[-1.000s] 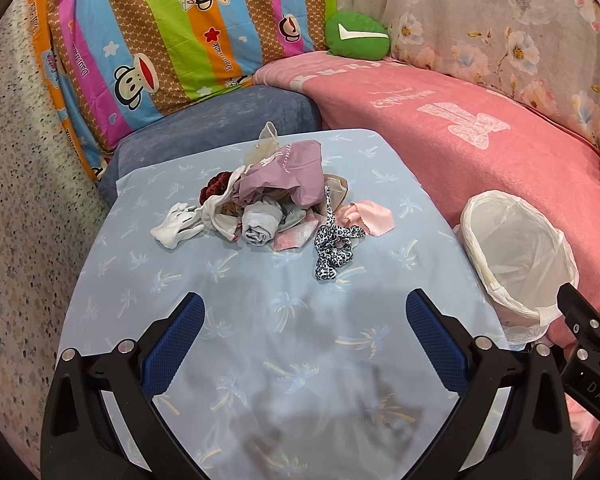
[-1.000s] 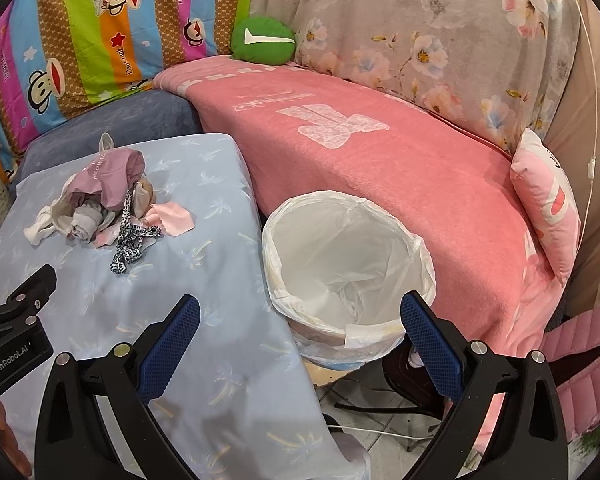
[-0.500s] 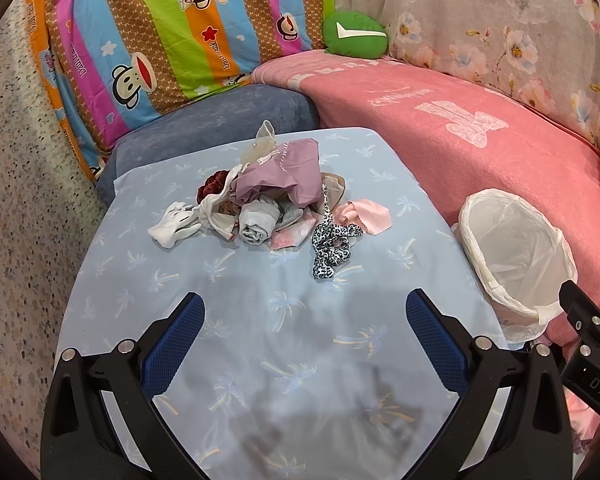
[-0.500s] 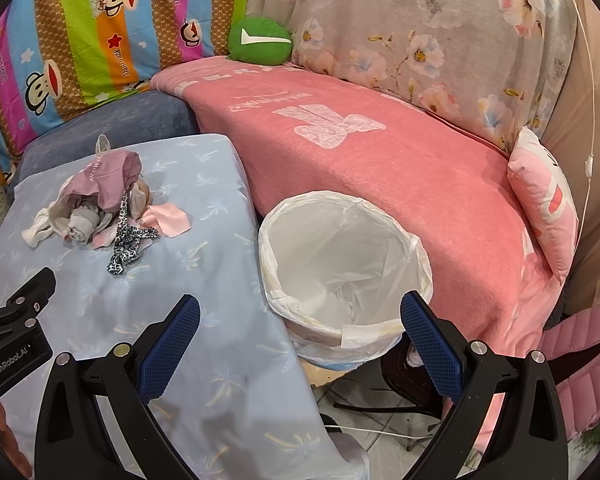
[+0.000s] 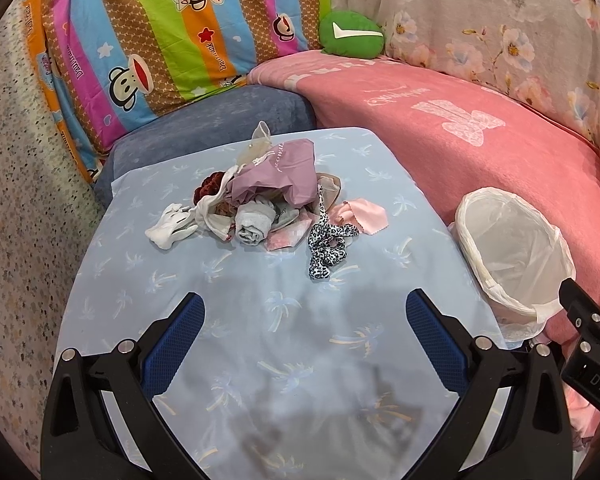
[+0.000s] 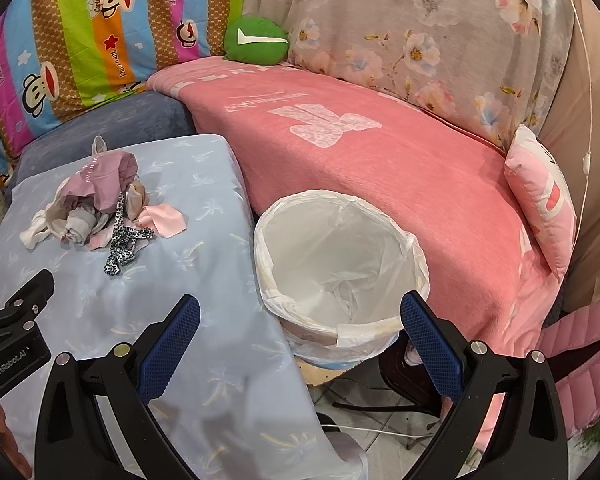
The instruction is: Collect trash
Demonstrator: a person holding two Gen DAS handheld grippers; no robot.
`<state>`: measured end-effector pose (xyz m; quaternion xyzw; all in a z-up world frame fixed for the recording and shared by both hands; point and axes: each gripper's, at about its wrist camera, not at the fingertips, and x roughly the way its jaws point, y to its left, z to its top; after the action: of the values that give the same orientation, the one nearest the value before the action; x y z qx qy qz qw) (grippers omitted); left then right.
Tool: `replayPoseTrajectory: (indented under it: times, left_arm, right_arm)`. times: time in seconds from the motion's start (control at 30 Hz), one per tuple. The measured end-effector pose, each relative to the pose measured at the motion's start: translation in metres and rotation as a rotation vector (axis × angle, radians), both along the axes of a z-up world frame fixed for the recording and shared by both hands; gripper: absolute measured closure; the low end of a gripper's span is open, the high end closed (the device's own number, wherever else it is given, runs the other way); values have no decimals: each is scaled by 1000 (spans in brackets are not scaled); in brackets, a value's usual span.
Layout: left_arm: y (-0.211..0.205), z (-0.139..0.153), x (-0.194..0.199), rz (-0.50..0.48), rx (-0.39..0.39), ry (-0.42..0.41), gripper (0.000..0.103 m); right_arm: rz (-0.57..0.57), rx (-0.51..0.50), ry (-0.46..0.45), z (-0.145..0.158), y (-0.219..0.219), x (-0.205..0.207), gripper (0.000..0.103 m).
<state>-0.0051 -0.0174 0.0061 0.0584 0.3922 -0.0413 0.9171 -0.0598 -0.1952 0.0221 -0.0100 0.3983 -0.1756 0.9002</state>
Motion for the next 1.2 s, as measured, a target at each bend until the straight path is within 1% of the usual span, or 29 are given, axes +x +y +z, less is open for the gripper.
replayPoseTrajectory:
  times: [0.47,1.2]
  left_arm:
    - [-2,6,-1,-48,-14,-9,7]
    - [-12,6,1,-82,-13,-1,7]
  right_arm:
    - [-28,-5,-7,0,-3,-3,6]
    - [-55,-2,-13,3,-12,-8,6]
